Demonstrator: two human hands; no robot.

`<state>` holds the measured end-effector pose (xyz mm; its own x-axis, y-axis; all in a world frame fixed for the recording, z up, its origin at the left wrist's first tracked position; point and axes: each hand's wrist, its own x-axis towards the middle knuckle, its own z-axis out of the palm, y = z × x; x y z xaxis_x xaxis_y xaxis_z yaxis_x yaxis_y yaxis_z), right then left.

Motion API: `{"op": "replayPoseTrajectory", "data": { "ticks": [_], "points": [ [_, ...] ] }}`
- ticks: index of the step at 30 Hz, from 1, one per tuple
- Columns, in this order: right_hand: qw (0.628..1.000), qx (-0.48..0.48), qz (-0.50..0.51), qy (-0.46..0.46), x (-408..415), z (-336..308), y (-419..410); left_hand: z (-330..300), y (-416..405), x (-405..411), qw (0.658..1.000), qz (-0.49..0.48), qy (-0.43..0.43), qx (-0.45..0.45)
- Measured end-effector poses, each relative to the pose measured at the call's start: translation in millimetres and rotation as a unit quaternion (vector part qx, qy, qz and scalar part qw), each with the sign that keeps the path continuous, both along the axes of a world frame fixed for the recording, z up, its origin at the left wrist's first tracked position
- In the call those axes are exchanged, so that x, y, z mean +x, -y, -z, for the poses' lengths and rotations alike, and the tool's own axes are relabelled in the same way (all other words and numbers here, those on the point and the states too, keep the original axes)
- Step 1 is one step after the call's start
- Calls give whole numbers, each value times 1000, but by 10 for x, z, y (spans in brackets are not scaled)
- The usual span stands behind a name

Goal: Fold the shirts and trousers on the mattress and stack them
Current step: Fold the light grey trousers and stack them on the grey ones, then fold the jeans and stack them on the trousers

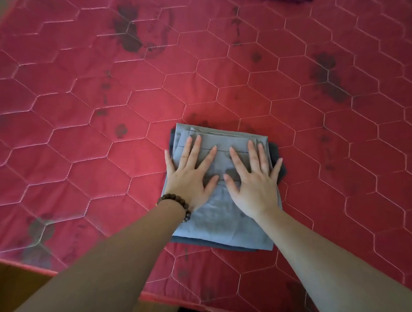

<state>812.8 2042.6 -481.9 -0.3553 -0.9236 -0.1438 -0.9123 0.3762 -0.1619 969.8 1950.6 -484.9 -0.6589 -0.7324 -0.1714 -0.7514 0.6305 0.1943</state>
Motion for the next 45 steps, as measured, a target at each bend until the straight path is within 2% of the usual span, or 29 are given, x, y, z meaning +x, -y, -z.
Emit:
{"op": "replayPoseTrajectory", "data": {
  "ticks": [3,5,8,16,19,22,26,32,37,45],
  "points": [
    [998,-35,-39,-21,194,-22,-346,-34,-282,178,1000,-7,16,-14],
    [998,-18,-58,-35,331,22,-558,-14,-445,298,999,-3,31,-17],
    [998,17,-36,-46,402,113,-609,37,-477,320,999,-9,45,-15],
    [999,-14,-28,-8,382,272,-606,183,-460,371,1000,-14,-1,-14],
    [1000,15,-25,4,381,202,-592,113,-472,341,1000,-20,17,-6],
    [998,50,-31,37,312,38,-617,-55,-562,256,996,-73,33,34],
    [994,57,55,73,-65,-346,-919,-445,-863,-3,991,-92,46,85],
    [982,44,179,51,-1030,-908,-1732,-995,-1298,-886,994,-35,23,102],
    [963,19,259,67,-1812,-1103,-2487,-1152,-1885,-1740,993,-17,-8,113],
    [955,-11,280,97,-3388,-1061,-3828,-1079,-3225,-3673,991,9,5,136]
  ]
}}
